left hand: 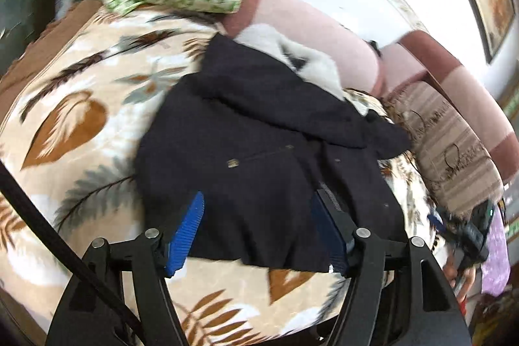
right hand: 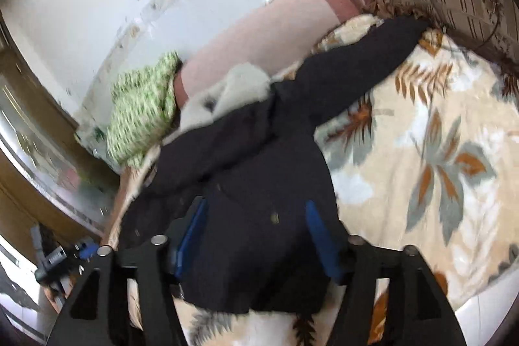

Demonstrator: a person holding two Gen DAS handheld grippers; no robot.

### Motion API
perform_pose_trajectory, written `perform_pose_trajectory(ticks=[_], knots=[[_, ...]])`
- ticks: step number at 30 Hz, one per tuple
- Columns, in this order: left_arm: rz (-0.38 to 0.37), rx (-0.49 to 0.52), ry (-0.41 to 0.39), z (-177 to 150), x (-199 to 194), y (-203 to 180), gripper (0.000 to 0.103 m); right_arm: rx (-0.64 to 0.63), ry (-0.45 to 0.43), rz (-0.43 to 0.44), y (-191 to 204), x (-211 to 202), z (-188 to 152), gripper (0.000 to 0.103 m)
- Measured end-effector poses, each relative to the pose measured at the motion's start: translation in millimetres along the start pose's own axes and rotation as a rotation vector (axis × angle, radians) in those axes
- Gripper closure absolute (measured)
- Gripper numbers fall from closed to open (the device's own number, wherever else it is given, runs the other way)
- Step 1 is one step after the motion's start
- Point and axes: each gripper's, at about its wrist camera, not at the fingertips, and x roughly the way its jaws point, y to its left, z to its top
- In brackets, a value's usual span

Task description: Fold large clothes

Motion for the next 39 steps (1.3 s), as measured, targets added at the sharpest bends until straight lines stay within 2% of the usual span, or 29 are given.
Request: perform_pose_trajectory(ticks=[2,6,10,12,15,17,20,29,35,39], knots=[[0.030,-0.036,-0.006,-5,-1,14,0.033,-0.059,0.070,0.019,10,14,-18,0.031],[0.110,-0.065,0.014,-17,6,35,0.033,-0.232,0.145,0.021,52,43,-50,0.030],[0.182,-0.032,0.048,-24,29,42,0.030,-0.282,0.176,0.002,68,65,-58,0.028],[0.221,-0.056,0.063,-25,37,51,0.030,-0.294,0.179,-0.031,69,71,-59,0.027],[0.151,-0.120,0.073,-26,42,56,0.030,-0.328,0.187,-0.054,74,70,-63,0.026],[0.132,-0.115,0.058,-26,39,48,0.030,-0.324,0.182,-0.080,68,67,-62,0.026],[0.161,-0.070,0.023,-26,34,24,0.030,-0.247,0.150,-0.131,45,63,-45,0.026],[0.136,0.046,0.014,-27,48,-59,0.030,0.066,-0.019,-0.228,-55,52,52,0.026],[0.144,0.130,0.027,-32,63,-100,0.030,0.312,-0.068,-0.293,-137,97,125,0.026],[0.155,0.138,0.055,-34,77,-110,0.030,0.458,-0.095,-0.248,-182,125,159,0.026]])
